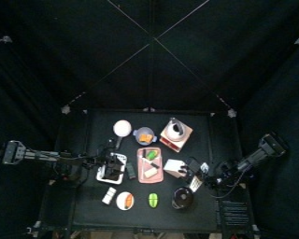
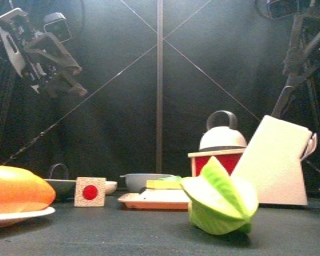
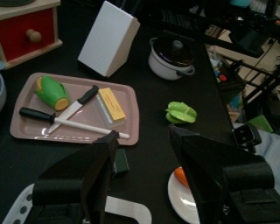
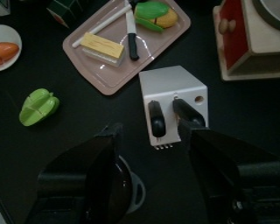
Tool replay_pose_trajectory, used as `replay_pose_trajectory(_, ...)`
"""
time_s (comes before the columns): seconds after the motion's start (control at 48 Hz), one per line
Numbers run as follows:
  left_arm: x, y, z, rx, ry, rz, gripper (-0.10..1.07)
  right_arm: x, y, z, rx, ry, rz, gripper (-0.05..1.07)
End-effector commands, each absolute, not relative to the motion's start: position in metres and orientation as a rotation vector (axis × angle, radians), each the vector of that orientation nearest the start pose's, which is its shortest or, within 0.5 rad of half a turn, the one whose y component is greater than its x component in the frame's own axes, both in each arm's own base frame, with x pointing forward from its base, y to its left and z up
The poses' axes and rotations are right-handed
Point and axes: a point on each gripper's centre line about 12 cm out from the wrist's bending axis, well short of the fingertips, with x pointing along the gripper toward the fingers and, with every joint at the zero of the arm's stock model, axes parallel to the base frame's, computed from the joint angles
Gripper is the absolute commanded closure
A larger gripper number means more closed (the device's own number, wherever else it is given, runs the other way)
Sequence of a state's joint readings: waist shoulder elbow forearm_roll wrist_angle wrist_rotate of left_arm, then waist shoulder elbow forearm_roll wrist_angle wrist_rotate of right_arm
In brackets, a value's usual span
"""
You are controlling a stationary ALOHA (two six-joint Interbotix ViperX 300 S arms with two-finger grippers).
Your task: Grab cleaver
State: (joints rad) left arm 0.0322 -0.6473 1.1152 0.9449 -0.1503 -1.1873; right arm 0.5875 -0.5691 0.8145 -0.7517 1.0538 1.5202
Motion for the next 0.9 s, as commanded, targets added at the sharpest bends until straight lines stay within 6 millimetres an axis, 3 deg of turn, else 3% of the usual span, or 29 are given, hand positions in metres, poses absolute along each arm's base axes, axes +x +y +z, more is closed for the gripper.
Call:
replay_pose_trajectory(0.0, 0.246, -0.006, 0.229, -0.275, 0.37, -0.042, 0.11, 0.221, 0.06, 0.255, 0.359, 0.767, -0.521, 0.15)
replay_pose_trajectory(0.875, 0.246, -0.006, 0.229, -0.275, 0.37, -0.042, 0.11, 0.227, 0.046, 0.24, 0.389, 0.759, -0.524, 0.19)
